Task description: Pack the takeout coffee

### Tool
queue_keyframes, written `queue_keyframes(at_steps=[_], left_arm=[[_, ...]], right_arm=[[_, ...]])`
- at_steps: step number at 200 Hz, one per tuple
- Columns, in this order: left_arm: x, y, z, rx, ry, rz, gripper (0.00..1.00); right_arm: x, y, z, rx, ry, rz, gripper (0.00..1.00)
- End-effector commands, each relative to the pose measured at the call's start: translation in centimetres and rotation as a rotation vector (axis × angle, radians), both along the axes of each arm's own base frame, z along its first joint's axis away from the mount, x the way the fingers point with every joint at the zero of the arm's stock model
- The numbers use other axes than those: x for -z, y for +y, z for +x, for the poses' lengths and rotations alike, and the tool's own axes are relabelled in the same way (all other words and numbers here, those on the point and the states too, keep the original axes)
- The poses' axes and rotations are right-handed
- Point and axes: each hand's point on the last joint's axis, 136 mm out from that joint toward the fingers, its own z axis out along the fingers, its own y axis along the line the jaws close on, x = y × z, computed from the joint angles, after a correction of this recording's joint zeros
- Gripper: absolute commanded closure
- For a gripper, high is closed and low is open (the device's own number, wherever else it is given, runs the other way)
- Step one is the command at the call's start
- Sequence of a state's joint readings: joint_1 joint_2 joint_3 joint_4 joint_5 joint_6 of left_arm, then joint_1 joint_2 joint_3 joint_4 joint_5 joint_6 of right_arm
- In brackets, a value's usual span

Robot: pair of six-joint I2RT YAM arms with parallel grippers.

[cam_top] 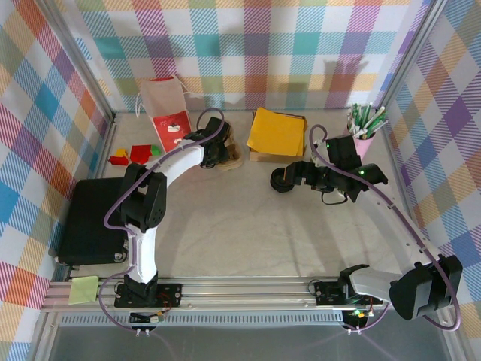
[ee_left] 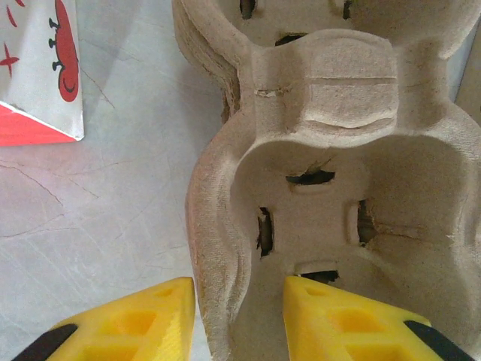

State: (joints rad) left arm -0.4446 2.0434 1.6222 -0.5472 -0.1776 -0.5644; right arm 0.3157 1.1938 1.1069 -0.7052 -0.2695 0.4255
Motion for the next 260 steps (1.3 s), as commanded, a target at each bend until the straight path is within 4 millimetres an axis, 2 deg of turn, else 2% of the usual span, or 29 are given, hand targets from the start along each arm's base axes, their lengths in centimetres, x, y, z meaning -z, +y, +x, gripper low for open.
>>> queue_keyframes(at_steps=[1, 64, 168, 237, 260], left_arm=[[-0.2, -0.3, 0.4, 0.004, -0.003, 0.007, 0.65], [-0.1, -0.7, 0.6, 0.013, -0.001, -0.003, 0.71], [-1.1, -0.9, 1.0, 0.009, -0.026, -0.048, 0.89], [-4.2, -2.1, 1.2, 0.046, -0.089, -0.159, 1.00], [-5.3, -2.4, 1.2, 0.061, -0.107, -0.204, 1.00]], right_arm=[[0.2, -0.1, -0.6, -0.019, -0.005, -0.016, 0.17], [0.1, -0.2, -0.7, -0.020, -0.010, -0.020, 0.17], [-0.3, -0.3, -0.9, -0.018, -0.020, -0.019, 0.17], [-1.6, -0.5, -0.9, -0.013, -0.057, -0.016, 0.17], [-2.3, -0.5, -0.9, -0.011, -0.080, -0.011, 0.17]])
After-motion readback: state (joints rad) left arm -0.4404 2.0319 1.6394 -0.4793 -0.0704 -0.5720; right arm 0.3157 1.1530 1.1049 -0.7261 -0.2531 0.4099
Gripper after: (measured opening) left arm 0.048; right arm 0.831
